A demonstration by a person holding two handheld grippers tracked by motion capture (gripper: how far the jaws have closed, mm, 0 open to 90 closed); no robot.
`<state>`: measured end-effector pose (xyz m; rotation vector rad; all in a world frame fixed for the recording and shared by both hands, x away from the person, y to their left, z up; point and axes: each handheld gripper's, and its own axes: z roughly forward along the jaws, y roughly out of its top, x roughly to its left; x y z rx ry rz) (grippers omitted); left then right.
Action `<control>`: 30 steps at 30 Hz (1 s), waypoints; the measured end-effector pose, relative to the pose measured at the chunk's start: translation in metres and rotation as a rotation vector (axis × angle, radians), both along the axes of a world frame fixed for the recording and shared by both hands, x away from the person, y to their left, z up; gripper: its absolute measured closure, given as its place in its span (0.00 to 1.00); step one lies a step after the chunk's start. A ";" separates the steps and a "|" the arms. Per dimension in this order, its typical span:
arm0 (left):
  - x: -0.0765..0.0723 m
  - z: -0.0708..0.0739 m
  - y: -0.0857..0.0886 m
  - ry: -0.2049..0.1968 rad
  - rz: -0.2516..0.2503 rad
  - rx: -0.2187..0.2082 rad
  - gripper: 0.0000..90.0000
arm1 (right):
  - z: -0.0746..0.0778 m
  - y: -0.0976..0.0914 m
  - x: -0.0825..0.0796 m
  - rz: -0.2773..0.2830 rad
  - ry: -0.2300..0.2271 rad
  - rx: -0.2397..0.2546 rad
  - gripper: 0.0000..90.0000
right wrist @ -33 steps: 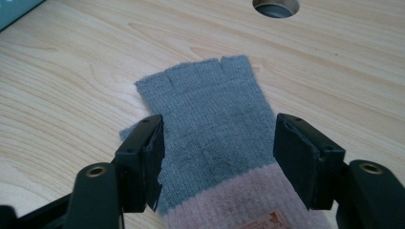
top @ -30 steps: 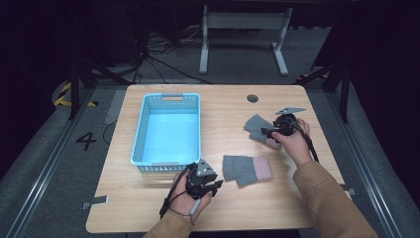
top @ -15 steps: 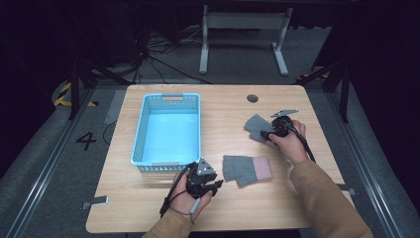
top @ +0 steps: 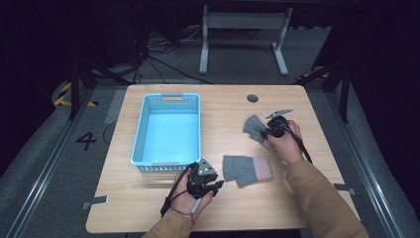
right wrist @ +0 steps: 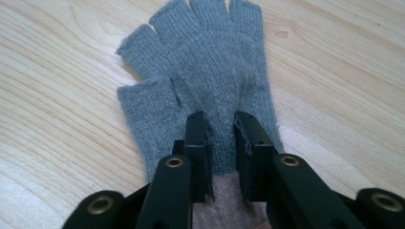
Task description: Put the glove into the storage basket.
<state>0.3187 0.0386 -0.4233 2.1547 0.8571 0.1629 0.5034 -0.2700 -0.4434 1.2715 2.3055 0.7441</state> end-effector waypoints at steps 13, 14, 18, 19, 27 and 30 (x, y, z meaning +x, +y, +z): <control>0.003 0.001 -0.004 -0.002 -0.015 -0.006 0.77 | 0.026 -0.014 -0.016 0.044 -0.026 0.116 0.88; 0.003 0.001 -0.004 -0.002 -0.015 -0.006 0.77 | 0.030 -0.015 -0.018 0.054 -0.031 0.118 0.88; 0.004 0.003 -0.007 0.002 -0.033 -0.001 0.77 | 0.044 -0.018 -0.029 0.082 -0.047 0.137 0.87; 0.004 0.003 -0.007 0.002 -0.033 -0.001 0.77 | 0.044 -0.018 -0.029 0.082 -0.047 0.137 0.87; 0.006 0.004 -0.013 -0.005 -0.047 -0.005 0.77 | 0.064 -0.020 -0.049 0.171 -0.059 0.144 0.87; 0.007 0.004 -0.014 -0.004 -0.051 -0.007 0.77 | 0.071 -0.019 -0.058 0.225 -0.067 0.138 0.87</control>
